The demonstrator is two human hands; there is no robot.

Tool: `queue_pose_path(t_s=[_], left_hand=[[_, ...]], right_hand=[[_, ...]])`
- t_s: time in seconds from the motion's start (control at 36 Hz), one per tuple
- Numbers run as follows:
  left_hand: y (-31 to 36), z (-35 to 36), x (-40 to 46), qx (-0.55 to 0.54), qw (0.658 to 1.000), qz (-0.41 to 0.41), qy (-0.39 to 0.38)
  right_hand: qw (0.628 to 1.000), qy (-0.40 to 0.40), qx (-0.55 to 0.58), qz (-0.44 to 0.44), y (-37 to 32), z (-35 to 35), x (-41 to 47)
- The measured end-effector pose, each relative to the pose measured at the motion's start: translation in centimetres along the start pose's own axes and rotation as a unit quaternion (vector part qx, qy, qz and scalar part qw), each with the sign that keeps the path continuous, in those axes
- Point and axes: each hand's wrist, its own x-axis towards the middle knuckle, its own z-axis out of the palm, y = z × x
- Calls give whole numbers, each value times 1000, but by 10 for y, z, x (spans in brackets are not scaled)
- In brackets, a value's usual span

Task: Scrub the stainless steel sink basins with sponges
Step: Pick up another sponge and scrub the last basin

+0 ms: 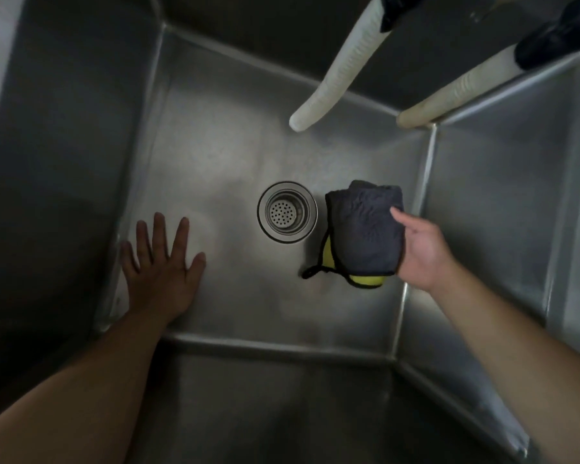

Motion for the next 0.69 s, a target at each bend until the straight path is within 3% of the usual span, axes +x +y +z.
queue_pose_path(t_s=[0.17,0.25,0.31,0.39,0.5,0.53,0.61,0.69], left_hand=[[-1,4,1,-1,1000,-1,15],[-1,4,1,-6,1000,0,21],[-1,5,1,1,1000,-1,28],[0,5,2,-1,999,-2,34],[1,9,0,1,999,-4,50],[1,11,1,4,998,-2,57],[0,15,2,12,997,3,77],[-1,18,4,18,996,3,90]], right_hand=[[985,4,-158,-61,-67,6,63],[947,44,-295,-117,-102,6,91],[876,152,-414,-197,-122,5,112],[731,326,-518,-301,-126,6,124],[647,288,-629,-320,-75,1,139],[638,274,-661,-286,-64,2,145],[659,272,-675,-190,-45,9,163],[676,314,-638,-196,-39,26,176]])
